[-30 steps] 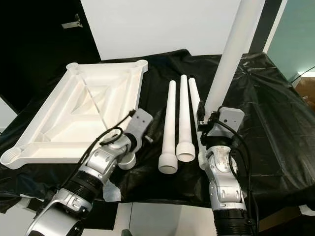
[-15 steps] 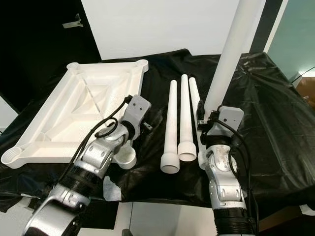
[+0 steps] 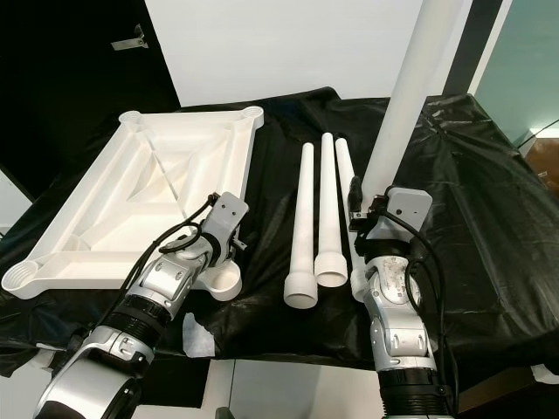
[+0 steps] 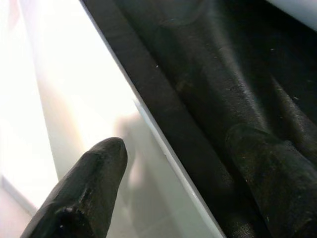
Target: Building children table
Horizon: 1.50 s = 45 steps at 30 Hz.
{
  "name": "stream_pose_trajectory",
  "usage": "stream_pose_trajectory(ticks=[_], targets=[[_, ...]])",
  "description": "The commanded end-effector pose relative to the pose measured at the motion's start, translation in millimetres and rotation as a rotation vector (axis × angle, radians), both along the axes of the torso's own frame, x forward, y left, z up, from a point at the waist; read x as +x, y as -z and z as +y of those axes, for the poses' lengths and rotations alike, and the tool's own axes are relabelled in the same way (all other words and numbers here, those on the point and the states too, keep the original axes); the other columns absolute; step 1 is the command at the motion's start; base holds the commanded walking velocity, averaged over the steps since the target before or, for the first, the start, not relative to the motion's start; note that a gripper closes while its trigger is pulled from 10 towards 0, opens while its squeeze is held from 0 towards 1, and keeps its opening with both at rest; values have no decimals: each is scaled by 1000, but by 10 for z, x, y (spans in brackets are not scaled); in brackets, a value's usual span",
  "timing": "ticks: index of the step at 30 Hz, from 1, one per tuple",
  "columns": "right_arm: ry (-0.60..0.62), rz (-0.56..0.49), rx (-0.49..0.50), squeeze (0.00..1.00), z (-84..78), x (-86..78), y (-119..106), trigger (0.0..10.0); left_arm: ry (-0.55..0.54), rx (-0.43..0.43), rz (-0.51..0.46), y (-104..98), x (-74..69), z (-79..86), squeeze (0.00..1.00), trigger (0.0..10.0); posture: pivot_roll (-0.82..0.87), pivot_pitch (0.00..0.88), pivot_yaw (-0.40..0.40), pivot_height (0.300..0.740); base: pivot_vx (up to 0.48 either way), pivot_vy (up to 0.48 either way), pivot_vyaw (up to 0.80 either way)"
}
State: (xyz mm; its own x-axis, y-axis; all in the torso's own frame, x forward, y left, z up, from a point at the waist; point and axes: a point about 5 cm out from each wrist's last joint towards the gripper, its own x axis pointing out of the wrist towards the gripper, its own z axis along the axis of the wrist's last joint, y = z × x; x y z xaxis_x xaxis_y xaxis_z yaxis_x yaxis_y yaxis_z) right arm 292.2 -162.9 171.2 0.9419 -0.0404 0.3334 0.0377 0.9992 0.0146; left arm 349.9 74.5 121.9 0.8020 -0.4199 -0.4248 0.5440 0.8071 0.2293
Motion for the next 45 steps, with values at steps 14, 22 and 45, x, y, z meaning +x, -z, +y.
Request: stream_pose_trajectory(ticks=[14,22,45], targets=[[8,-1,-3,0,-7,0,-14,10000,327,-147,180,205,-406,-467,0,0,-107,11,74,740,0,0,0],[26,-4,-3,0,-46,-18,-22,10000,401,-147,201,194,-457,-617,0,0,-119,14,81,740,0,0,0],[36,-8,-4,0,-58,-18,-54,10000,624,-194,339,73,-695,-1076,1000,10000,-122,30,85,740,0,0,0]])
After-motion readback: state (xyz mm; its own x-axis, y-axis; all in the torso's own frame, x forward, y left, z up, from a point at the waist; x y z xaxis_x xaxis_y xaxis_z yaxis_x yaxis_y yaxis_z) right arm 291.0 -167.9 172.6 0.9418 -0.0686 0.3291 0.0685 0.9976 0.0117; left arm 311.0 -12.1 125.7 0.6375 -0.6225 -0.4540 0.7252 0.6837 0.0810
